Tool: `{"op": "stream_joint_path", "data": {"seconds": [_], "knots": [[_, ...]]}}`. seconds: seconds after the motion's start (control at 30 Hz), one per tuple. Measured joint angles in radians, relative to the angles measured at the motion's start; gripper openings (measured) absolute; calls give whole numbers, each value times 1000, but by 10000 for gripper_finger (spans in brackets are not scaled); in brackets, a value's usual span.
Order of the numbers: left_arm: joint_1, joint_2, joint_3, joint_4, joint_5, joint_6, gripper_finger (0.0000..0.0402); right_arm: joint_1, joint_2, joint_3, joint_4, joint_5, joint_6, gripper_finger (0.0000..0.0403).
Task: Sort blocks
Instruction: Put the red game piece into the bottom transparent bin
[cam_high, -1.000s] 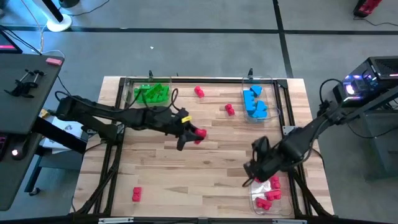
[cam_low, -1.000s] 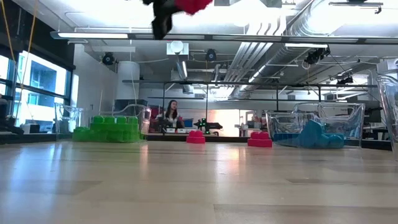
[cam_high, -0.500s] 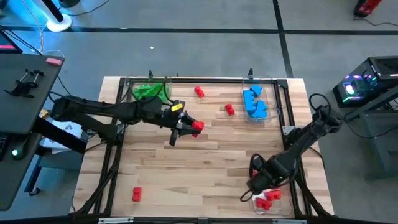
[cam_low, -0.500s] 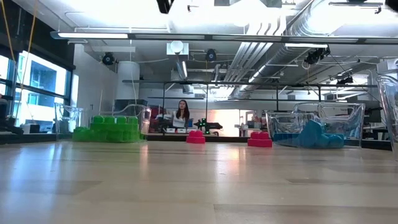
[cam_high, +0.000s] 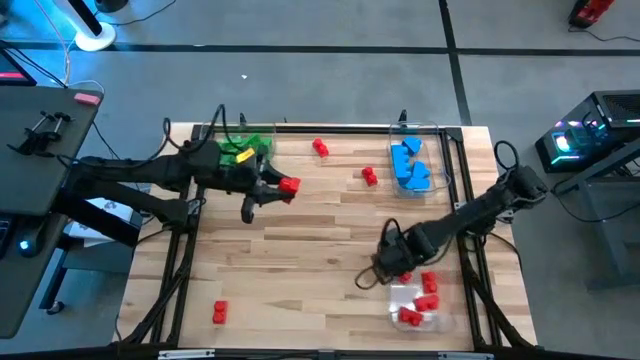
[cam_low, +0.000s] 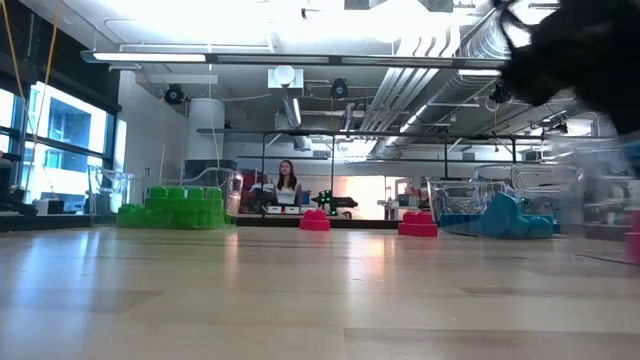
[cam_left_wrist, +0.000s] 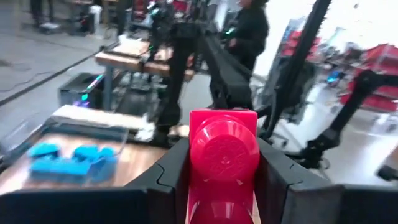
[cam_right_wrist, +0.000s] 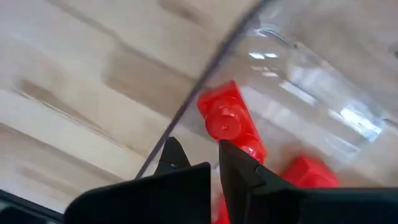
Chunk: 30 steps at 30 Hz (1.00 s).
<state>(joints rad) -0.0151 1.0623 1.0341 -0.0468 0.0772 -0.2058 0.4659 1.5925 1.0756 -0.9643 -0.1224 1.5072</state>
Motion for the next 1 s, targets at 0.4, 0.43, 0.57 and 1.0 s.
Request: {"op": "stream_joint_path", "data": {"seconds": [0.4, 0.43, 0.57, 1.0], "knots": [[-8, -9, -29, -68, -64, 9, 106, -165, 0, 74, 208, 115, -149, 0], [-8, 1, -40, -46, -64, 9, 106, -164, 0, 107, 192, 115, -164, 0], [-8, 77, -76, 67, -64, -2, 105, -137, -8, 276, -60, 146, -200, 0], [-106, 670, -37, 714, 69, -191, 107, 31, -66, 805, -580, 646, 66, 0]]}}
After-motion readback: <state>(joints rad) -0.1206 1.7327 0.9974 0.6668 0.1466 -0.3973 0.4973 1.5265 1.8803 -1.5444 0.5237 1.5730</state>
